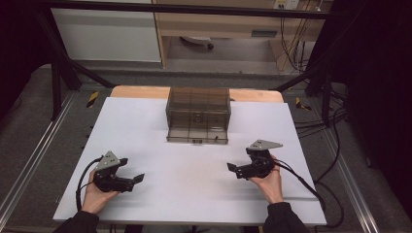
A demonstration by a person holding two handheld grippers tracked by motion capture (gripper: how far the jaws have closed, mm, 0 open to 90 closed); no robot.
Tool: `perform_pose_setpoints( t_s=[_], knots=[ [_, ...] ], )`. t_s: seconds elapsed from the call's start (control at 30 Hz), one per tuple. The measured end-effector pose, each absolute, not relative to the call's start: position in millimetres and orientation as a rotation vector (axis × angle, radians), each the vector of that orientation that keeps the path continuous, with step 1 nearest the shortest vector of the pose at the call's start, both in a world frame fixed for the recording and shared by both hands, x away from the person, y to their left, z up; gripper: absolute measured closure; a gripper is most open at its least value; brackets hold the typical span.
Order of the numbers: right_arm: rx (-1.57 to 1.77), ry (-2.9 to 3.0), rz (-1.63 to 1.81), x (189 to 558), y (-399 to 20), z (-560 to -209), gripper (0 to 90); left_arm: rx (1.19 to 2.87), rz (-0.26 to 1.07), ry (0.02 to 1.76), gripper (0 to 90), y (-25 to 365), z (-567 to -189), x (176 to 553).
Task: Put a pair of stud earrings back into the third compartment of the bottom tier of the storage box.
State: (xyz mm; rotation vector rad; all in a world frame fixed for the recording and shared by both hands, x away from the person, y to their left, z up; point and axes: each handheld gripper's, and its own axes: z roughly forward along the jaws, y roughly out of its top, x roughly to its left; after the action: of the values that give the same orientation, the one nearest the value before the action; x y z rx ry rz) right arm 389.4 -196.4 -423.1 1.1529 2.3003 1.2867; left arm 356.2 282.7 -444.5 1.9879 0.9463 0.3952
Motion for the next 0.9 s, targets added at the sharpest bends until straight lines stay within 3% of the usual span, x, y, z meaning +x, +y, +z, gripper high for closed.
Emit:
perform_pose_setpoints(
  t_s=[0.9],
  knots=[
    [1.212, 2.246, 1.354, 356, -272, -450, 0.7, 1.998, 0.389, 0.942, 6.2, 281, -445, 356]
  ],
)
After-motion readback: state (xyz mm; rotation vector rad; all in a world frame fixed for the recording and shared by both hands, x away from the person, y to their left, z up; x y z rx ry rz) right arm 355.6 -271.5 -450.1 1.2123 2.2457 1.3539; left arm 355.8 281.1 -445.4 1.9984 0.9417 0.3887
